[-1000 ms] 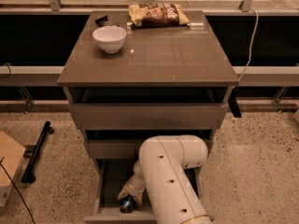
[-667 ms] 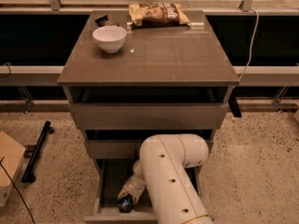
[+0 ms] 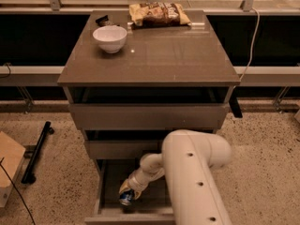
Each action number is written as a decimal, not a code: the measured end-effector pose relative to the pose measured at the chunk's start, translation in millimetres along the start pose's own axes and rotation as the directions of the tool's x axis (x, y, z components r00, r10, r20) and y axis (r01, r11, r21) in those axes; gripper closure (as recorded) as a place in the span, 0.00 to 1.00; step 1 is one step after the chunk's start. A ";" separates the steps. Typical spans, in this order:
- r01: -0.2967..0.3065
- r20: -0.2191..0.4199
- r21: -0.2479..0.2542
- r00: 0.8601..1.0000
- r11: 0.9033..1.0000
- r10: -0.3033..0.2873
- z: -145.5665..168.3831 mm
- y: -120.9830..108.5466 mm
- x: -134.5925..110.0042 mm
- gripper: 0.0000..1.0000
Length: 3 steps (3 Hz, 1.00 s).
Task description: Pick pepsi can from bottom drawer and place on counter
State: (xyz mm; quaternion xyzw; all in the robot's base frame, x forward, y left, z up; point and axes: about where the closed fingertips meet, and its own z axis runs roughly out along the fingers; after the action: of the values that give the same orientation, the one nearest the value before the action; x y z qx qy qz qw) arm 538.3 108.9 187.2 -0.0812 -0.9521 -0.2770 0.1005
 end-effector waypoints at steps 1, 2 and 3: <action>0.055 -0.013 -0.133 0.998 0.990 -0.057 -45.5 4.4 18.5 1.00; 0.124 -0.018 -0.254 0.991 0.959 -0.133 -96.2 3.4 41.3 1.00; 0.217 0.012 -0.342 0.974 0.914 -0.226 -152.4 -0.5 70.8 1.00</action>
Offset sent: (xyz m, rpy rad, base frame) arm -0.0478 -0.0948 0.1637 0.4631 -0.1314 0.1348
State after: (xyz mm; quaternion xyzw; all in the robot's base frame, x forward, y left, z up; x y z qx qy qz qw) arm 492.1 32.6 329.6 0.0149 -0.8913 -0.4484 0.0664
